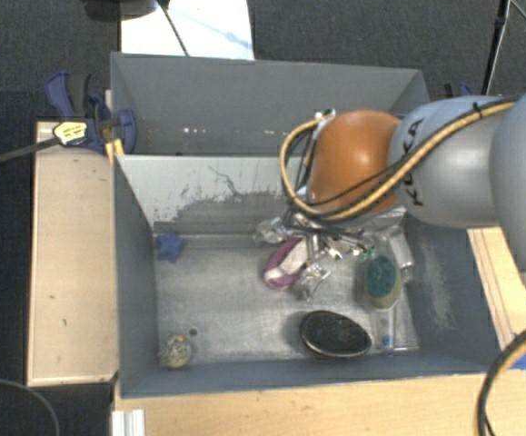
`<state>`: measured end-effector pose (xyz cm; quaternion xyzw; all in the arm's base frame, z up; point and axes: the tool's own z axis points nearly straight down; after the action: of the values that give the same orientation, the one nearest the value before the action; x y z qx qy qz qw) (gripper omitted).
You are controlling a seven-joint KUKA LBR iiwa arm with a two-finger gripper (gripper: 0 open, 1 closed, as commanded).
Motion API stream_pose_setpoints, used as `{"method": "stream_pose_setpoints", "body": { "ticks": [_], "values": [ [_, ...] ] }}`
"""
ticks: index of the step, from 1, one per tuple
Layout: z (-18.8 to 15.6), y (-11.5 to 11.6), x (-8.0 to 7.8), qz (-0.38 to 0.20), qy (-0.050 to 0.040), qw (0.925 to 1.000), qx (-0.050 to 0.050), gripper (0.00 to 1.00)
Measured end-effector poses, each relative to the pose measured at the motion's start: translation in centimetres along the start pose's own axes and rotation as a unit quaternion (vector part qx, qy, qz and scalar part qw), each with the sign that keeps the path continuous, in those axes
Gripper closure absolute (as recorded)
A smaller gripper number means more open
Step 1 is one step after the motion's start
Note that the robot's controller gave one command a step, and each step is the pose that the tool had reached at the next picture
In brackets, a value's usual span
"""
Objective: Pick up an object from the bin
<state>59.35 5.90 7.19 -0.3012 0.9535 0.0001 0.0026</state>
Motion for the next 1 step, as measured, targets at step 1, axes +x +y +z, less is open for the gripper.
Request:
{"method": "stream_pose_setpoints", "body": {
  "ticks": [1],
  "values": [
    [-0.06,-0.05,0.08,0.001,0.0022,1.0,0.0,1.0]
  ]
}}
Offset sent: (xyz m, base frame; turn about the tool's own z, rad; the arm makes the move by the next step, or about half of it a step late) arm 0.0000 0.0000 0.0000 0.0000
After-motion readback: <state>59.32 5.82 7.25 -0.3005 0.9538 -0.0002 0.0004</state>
